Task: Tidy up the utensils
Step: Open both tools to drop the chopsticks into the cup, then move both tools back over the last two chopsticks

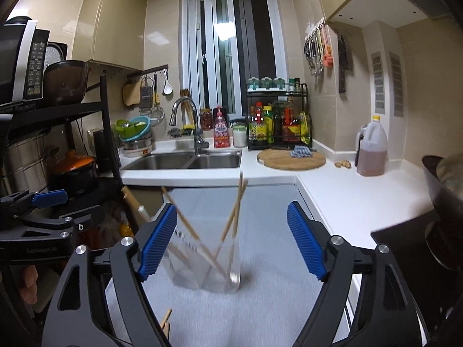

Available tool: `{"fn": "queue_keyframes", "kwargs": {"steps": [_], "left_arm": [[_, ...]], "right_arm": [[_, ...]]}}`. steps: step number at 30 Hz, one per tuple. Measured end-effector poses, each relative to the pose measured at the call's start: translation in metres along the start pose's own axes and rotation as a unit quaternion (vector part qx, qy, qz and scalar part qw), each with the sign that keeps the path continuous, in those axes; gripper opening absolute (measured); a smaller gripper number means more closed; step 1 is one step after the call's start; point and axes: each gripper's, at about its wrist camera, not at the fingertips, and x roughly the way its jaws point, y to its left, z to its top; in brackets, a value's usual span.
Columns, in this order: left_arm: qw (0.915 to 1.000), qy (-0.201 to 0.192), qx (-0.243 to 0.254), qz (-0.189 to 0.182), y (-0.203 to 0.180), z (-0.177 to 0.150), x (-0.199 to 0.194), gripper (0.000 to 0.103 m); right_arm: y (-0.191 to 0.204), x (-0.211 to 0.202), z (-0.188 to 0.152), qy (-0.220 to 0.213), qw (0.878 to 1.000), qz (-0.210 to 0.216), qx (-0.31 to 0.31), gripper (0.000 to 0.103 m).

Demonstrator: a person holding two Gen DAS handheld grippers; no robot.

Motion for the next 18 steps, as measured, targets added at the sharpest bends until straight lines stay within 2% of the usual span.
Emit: {"fn": "queue_keyframes", "kwargs": {"steps": [9,18], "left_arm": [[0.9994,0.032,-0.014,0.001,-0.007,-0.074,-0.032,0.092],[0.9972,0.068,-0.030,0.003,-0.008,-0.156,-0.058,0.092]], "right_arm": [[0.008,-0.056,-0.066,0.074,0.997,0.006,0.027,0.084],[0.016,-0.097,-0.144,0.126,0.992,-0.010,0.012,0.084]]}}
